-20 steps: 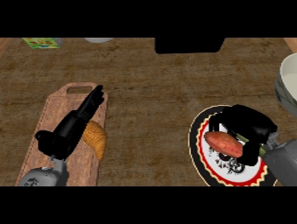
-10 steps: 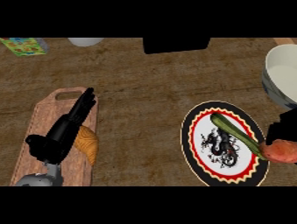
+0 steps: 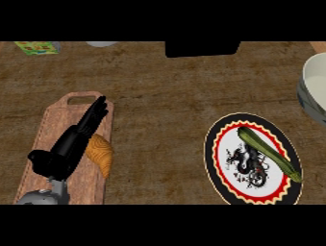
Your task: Pick the sweet potato from the plate and place it in the bowl
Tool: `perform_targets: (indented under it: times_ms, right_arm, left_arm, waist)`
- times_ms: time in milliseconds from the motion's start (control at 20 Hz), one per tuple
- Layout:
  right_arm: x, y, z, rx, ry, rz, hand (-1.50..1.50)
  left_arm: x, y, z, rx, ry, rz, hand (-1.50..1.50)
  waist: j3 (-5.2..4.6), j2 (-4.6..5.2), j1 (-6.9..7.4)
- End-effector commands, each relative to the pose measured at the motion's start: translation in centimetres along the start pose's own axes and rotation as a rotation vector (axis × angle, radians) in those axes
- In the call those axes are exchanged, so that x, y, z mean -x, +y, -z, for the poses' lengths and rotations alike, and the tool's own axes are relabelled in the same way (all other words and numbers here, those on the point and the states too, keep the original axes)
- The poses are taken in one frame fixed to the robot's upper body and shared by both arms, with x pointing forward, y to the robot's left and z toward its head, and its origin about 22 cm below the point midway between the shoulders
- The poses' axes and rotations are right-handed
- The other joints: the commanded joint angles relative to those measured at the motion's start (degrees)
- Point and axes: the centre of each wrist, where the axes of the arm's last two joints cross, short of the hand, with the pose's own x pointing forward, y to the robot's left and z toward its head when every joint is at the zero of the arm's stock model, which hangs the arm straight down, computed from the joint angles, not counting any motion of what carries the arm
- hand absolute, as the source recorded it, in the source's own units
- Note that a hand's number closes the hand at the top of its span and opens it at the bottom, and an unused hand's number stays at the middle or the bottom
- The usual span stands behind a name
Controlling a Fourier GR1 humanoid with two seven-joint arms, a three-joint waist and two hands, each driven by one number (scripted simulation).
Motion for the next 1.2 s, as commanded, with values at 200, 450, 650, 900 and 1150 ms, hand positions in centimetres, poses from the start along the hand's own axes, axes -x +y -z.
perform_targets:
  times_ms: [200,450,650,900,1150]
  right_arm:
    - [2.0,-4.7,-4.5,0.061,0.026,0.038,1.50]
    - [4.7,-2.9,-1.9,0.199,0.061,-0.117,1.50]
    - [6.7,-3.6,-0.7,0.237,0.070,-0.113,1.50]
    - [7.6,-2.0,0.6,-0.081,0.217,-0.170,1.50]
    - [9.3,1.5,1.6,-0.244,0.285,0.021,-1.50]
  left_arm:
    - [-0.8,-0.8,0.6,0.071,-0.013,0.008,0.00]
    - [-0.7,-1.7,2.3,0.093,-0.033,0.002,0.00]
    - [-0.2,-1.1,1.7,0.103,-0.037,-0.006,0.00]
    - [0.0,-3.9,2.7,0.140,-0.040,0.001,0.00]
    - [-1.7,-2.1,3.1,0.125,-0.054,0.020,0.00]
  waist:
    - [-0.03,0.68,4.28]
    - [0.00,0.93,5.20]
    - [0.00,1.03,5.69]
    - [0.01,1.65,6.98]
    - [0.08,1.70,7.99]
